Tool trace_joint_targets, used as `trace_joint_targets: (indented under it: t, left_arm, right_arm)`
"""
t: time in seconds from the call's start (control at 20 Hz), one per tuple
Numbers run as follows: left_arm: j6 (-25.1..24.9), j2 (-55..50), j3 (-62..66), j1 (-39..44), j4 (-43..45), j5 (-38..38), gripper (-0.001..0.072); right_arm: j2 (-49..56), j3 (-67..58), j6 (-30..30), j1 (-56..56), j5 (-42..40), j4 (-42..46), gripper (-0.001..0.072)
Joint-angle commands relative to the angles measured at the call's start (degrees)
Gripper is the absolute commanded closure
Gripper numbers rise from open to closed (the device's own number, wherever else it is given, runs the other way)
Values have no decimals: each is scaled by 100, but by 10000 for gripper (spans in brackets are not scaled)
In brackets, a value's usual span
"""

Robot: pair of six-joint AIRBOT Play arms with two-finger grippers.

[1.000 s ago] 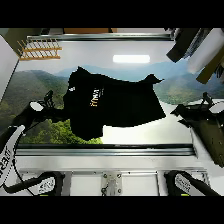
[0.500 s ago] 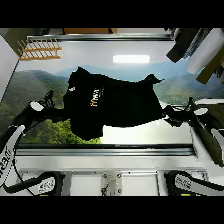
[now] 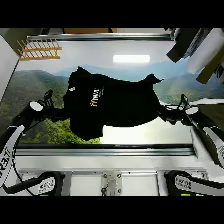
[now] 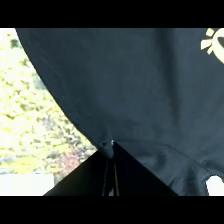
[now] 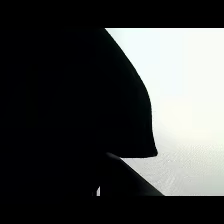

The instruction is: Fold the clothes and pants, and hang the long-sleeved shirts on hangers.

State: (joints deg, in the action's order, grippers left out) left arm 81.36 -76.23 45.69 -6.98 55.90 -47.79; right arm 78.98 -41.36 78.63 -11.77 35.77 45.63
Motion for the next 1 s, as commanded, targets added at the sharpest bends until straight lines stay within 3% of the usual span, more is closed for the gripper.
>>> trace_joint_targets:
  t: [0.0,0.25,0.45,0.7,0.95]
  left_arm:
    - [7,417,111,-264,2,37,702]
    - [4,1943,1996,-785,-20,-619,702]
    - [2,3272,3755,-787,-4,-579,701]
    - [9,4640,4660,-789,2,-505,701]
    - [396,5211,4701,-800,0,-533,701]
  right_arm:
    - [-302,-468,-146,-37,240,619,702]
    - [-1360,-2629,-129,-98,1222,1331,702]
    - [-2479,-4146,-129,-101,1309,1333,702]
    - [-3851,-4546,-101,-101,1296,1453,701]
    - [-4579,-4548,780,-101,1582,2173,701]
